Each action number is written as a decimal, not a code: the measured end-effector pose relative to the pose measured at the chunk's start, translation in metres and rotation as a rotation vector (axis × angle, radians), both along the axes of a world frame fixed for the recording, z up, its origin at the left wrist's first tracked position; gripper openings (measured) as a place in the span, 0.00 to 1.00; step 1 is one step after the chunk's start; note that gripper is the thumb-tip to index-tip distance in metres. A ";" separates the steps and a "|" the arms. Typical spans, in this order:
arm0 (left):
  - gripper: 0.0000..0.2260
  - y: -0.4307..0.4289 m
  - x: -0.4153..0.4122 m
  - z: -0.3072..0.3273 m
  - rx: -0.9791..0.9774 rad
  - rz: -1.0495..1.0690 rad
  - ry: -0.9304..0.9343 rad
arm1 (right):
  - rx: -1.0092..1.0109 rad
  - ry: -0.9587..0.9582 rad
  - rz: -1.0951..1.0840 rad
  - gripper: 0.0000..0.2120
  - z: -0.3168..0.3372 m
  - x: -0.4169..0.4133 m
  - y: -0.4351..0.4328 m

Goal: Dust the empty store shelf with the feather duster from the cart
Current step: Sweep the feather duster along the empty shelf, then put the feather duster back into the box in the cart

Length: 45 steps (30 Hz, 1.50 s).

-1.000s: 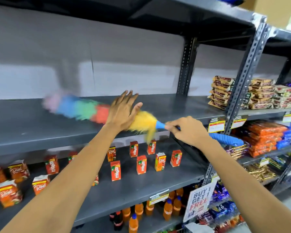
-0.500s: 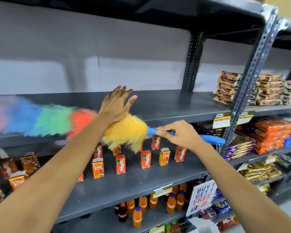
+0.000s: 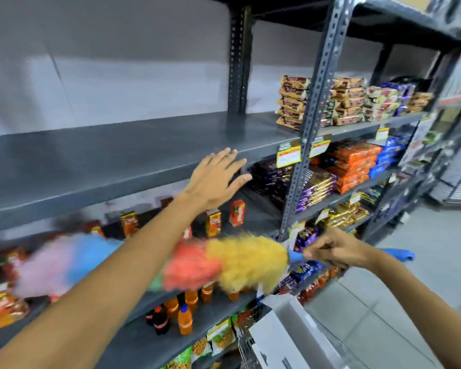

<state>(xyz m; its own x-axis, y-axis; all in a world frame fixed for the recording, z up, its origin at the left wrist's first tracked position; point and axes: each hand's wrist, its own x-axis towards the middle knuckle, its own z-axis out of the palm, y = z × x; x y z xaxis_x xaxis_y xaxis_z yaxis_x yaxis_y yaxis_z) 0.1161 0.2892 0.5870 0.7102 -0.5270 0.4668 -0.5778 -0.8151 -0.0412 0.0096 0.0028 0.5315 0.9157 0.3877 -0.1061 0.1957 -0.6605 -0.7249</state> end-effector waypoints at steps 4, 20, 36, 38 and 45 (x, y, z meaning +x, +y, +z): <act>0.24 -0.055 -0.002 -0.041 0.049 -0.143 0.072 | -0.451 0.107 -0.261 0.23 -0.026 -0.034 -0.072; 0.24 -0.177 -0.065 -0.245 0.077 -0.316 0.651 | -0.686 0.536 -0.824 0.23 -0.207 -0.080 -0.112; 0.24 -0.192 -0.076 -0.450 0.248 -0.242 0.965 | -0.487 0.643 -0.782 0.18 -0.429 -0.067 -0.121; 0.25 -0.196 -0.078 -0.468 0.271 -0.259 0.939 | -0.435 0.712 -0.768 0.19 -0.457 -0.068 -0.120; 0.25 -0.210 -0.086 -0.529 0.293 -0.258 0.891 | -0.472 0.771 -0.802 0.19 -0.545 -0.087 -0.124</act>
<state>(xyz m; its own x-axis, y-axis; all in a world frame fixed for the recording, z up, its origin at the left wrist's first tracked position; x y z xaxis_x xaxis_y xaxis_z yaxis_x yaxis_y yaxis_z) 0.0300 0.0796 0.0576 0.5861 -0.7256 -0.3604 -0.6551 -0.6862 0.3162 -0.0772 -0.1213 -0.0131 0.5118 -0.4856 -0.7087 -0.7687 -0.6272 -0.1255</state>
